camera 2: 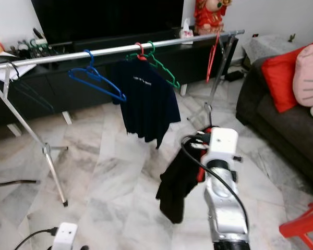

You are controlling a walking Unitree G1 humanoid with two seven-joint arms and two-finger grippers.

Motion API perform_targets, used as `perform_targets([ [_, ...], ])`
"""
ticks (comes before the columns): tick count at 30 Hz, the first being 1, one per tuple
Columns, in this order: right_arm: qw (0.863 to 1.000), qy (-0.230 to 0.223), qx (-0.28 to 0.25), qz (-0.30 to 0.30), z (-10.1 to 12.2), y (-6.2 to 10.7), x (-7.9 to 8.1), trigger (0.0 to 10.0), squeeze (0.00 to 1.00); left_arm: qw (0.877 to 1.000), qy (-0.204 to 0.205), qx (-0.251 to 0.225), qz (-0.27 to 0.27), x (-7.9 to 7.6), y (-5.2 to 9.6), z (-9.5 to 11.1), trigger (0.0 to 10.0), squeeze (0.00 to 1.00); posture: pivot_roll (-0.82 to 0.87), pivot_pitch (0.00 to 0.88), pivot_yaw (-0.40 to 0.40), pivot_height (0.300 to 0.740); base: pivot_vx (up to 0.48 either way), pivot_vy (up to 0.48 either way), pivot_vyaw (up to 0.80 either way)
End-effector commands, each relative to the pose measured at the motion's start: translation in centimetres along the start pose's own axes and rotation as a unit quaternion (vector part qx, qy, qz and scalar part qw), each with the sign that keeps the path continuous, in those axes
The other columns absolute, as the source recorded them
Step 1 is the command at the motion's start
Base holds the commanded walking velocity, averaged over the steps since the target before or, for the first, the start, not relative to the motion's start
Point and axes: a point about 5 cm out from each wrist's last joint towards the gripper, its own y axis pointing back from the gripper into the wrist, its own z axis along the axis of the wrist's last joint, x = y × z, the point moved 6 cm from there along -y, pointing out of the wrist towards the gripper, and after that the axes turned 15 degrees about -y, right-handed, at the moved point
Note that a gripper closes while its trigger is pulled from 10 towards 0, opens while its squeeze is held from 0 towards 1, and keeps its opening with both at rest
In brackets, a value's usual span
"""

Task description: Hang hanger

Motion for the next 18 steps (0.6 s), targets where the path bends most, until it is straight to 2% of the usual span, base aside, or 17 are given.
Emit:
perform_targets([
  [1, 1.0, -0.008, -0.022, 0.016, 1.25, -0.18, 1.28, 10.0, 0.0, 1.0, 0.003, 0.014, 0.007, 0.81, 0.11, -0.89, 10.0, 0.0, -0.08, 0.054, -0.028, 0.74, 0.277, 0.0, 0.0],
  [18, 1.0, 0.001, -0.017, 0.021, 0.9, -0.12, 1.44, 10.0, 0.0, 1.0, 0.003, 0.015, 0.007, 0.85, 0.09, -0.86, 10.0, 0.0, -0.08, 0.064, -0.029, 0.74, 0.277, 0.0, 0.0],
])
